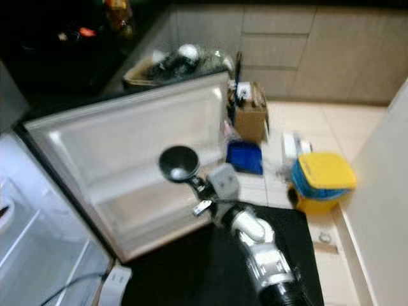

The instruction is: Restocking fridge

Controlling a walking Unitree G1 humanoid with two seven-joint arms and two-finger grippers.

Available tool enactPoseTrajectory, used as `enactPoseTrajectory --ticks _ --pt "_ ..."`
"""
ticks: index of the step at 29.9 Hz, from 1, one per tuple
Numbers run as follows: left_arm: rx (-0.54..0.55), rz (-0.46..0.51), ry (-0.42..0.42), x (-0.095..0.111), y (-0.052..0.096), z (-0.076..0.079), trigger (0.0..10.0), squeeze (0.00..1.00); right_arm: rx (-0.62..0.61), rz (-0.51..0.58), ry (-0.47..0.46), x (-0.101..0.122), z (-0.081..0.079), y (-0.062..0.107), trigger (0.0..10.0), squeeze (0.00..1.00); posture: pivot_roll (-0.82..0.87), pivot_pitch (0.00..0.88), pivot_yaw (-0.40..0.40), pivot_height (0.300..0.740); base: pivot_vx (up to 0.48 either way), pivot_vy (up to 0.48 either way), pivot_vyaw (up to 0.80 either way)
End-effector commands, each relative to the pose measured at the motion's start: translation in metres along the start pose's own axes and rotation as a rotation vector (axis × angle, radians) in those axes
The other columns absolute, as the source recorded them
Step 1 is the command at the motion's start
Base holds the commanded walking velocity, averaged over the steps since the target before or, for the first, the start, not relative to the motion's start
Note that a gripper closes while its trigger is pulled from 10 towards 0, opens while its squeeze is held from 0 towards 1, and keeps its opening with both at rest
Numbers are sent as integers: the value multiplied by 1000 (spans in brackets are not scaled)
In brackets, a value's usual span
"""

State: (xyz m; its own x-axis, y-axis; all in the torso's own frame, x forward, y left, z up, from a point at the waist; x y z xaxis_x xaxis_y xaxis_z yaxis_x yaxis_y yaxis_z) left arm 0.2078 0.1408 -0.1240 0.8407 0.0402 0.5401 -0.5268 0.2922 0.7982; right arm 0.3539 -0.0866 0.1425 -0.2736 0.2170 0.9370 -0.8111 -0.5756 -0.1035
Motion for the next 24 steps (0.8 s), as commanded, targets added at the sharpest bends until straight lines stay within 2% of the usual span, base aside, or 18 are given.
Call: enactPoseTrajectory --ticks 1,9,12,17,20,24 --pt "14 -35 16 -13 3 -4 10000 0 31 22 -15 6 -3 0 10000 0 -224 76 48 740 0 0 0" --pt "-2 -35 30 -14 3 -2 10000 0 63 60 3 20 4 4 10000 0 -220 83 48 740 0 0 0" --pt "-27 -51 5 -16 3 1 10000 0 83 75 10 25 5 5 10000 0 -221 83 48 740 0 -433 0" --pt "-16 -44 15 -16 2 1 10000 0 87 68 34 28 6 5 10000 0 -222 83 49 740 0 -441 0" --pt "-4 -32 37 -14 2 0 10000 0 74 59 48 27 8 4 10000 0 -222 83 49 740 0 0 0" --pt "-11 -27 38 -13 1 2 10000 0 32 38 66 27 19 3 10000 0 -223 83 42 740 0 0 0"
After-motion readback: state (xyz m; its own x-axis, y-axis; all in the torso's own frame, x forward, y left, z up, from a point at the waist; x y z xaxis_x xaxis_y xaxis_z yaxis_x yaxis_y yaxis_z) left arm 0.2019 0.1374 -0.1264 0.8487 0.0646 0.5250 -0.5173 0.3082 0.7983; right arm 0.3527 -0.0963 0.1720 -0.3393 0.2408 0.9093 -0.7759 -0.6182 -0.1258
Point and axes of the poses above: a point about 5 cm out from each wrist's last joint towards the gripper, its own y axis pointing back from the gripper into the wrist, its own x axis along the axis of the wrist's last joint, z = x × y, the point moved 5 cm from there along -y, pointing out of the wrist towards the gripper, and after that the axes turned 11 degrees about y, right-handed, at the moved point
